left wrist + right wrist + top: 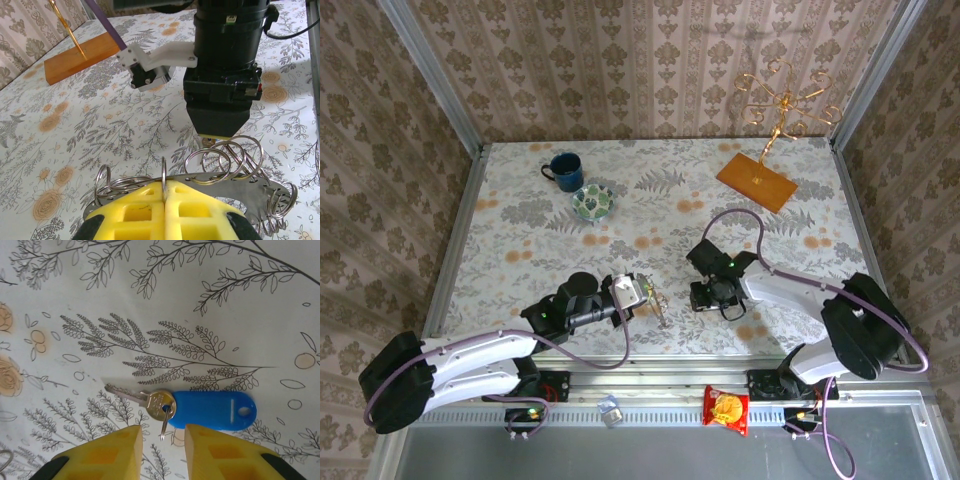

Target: Put the keys on the keyring

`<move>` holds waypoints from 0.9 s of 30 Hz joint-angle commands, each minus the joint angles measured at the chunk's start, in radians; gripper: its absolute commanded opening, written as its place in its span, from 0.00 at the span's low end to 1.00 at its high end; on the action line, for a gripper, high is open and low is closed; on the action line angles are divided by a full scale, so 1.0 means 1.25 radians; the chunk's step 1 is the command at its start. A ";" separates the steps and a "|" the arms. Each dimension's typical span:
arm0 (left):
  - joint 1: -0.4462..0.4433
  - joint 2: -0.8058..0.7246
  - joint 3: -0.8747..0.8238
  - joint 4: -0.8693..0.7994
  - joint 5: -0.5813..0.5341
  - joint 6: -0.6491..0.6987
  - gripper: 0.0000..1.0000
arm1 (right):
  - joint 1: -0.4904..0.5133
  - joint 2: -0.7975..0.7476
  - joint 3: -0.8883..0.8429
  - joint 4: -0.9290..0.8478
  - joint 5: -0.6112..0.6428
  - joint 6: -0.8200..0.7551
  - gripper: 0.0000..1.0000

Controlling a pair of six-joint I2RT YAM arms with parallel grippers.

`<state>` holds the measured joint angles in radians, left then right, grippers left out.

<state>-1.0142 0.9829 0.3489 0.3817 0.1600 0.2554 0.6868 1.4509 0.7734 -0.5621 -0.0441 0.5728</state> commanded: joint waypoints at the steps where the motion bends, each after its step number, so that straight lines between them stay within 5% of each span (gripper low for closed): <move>1: -0.004 0.003 0.031 -0.003 0.004 -0.006 0.00 | 0.008 0.020 0.016 0.000 0.031 0.008 0.27; 12: -0.004 0.007 0.033 -0.003 0.008 -0.009 0.00 | 0.012 0.053 0.032 0.000 0.047 0.001 0.16; 19: -0.004 0.008 0.033 -0.005 0.007 -0.009 0.00 | 0.015 0.041 0.033 -0.011 0.060 -0.004 0.01; 27: -0.004 0.002 0.039 -0.019 -0.003 -0.027 0.00 | 0.031 -0.122 0.026 0.000 0.043 -0.143 0.00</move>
<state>-1.0142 0.9936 0.3504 0.3637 0.1600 0.2516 0.7124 1.4101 0.7918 -0.5652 0.0036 0.4995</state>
